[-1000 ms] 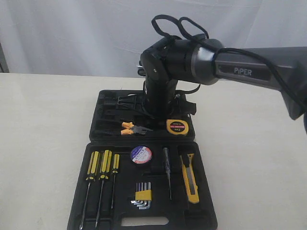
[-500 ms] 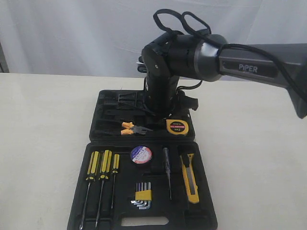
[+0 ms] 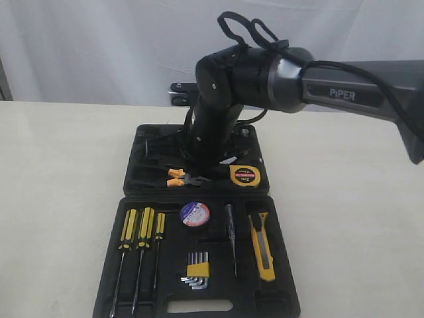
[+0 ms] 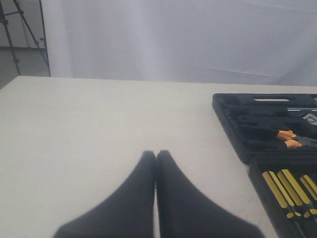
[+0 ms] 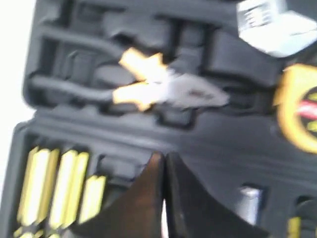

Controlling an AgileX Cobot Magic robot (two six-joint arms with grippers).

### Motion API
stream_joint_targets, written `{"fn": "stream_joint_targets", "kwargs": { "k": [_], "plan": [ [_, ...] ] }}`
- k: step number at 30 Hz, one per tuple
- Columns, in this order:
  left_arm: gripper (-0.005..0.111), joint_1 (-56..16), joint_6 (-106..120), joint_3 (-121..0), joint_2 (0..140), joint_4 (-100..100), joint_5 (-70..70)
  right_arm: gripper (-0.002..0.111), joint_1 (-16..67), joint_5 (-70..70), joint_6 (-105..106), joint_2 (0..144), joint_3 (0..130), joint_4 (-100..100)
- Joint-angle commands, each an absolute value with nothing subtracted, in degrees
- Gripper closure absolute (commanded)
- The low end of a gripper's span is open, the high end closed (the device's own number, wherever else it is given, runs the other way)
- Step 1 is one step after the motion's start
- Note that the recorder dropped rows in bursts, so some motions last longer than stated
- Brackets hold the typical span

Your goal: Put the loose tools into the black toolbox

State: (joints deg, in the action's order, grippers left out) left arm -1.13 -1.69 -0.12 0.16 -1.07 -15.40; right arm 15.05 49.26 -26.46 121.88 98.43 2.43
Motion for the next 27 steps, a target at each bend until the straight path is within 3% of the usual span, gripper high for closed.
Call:
{"fn": "stream_joint_targets", "kwargs": {
  "k": [1, 15, 27],
  "plan": [
    [0.107, -1.25, -1.73, 0.00, 0.00, -1.21, -15.42, 0.109, 14.76, 54.46, -23.71, 121.85, 98.54, 0.00],
    [0.107, -1.25, -1.73, 0.00, 0.00, -1.21, -15.42, 0.109, 14.88, 40.49, -11.19, 128.91, 103.99, -2.79],
    [0.107, -1.25, -1.73, 0.00, 0.00, -1.21, -15.42, 0.109, 14.88, 42.11, -11.78, 139.01, 110.55, 3.17]
  ]
}}
